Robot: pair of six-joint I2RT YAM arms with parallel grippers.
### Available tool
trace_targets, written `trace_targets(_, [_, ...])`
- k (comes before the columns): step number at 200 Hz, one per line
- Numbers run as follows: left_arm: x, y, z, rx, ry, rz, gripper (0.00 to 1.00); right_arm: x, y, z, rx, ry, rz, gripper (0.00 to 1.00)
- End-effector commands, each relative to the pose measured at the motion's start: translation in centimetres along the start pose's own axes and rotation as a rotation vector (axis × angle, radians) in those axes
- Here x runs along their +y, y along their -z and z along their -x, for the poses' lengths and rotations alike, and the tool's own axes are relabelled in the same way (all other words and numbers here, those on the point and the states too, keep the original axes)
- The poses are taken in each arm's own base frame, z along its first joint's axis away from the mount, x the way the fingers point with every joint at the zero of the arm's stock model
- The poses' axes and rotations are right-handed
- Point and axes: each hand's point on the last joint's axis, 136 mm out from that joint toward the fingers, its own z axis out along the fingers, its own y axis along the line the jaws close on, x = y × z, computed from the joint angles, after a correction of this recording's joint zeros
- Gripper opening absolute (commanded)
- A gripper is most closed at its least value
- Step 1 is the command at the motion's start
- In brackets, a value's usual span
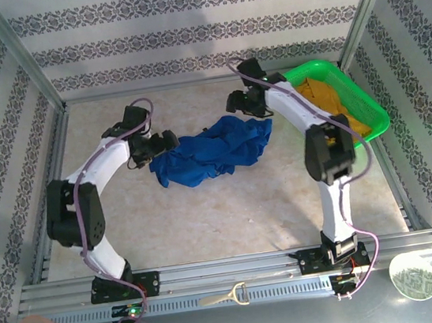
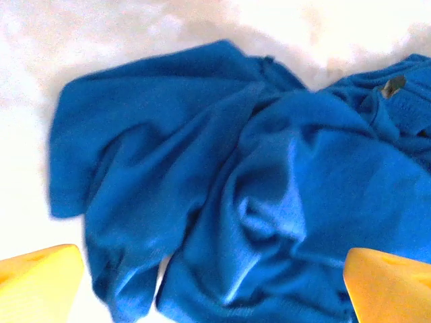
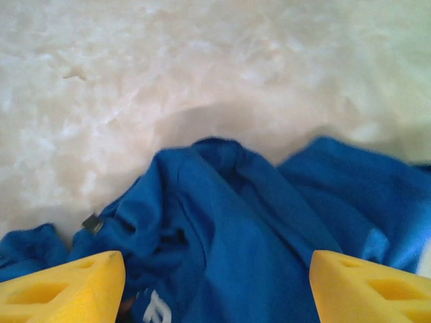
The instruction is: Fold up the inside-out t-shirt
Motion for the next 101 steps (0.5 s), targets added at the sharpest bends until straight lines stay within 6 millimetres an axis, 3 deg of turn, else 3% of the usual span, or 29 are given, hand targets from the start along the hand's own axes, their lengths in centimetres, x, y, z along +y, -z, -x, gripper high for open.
trace_targets(1, [-2.2, -1.1, 1.1, 0.021, -0.088, 0.012, 0.99, 0.5, -1.3, -0.6, 0.079, 0.127, -0.064, 0.73])
trace_targets(33, [-2.8, -4.1, 0.3, 0.115, -0.128, 0.053, 0.99, 1.1, -4.6, -1.4, 0.169, 0.175, -0.074, 0.71])
trace_targets(69, [-2.9, -5.7, -2.8, 0.180, -0.152, 0.052, 0.99, 0.9, -5.1, -3.7, 0.218, 0.209, -0.059, 0.62])
trace_targets(85, [-2.4, -6.2, -4.1, 0.193, -0.142, 0.046, 0.99, 0.4, -5.4, -4.9, 0.246, 0.197, -0.049, 0.45])
trace_targets(101, [-2.1, -6.4, -4.7, 0.191, -0.131, 0.034, 0.85, 0.3, -5.5, -5.8, 0.267, 0.185, -0.025, 0.16])
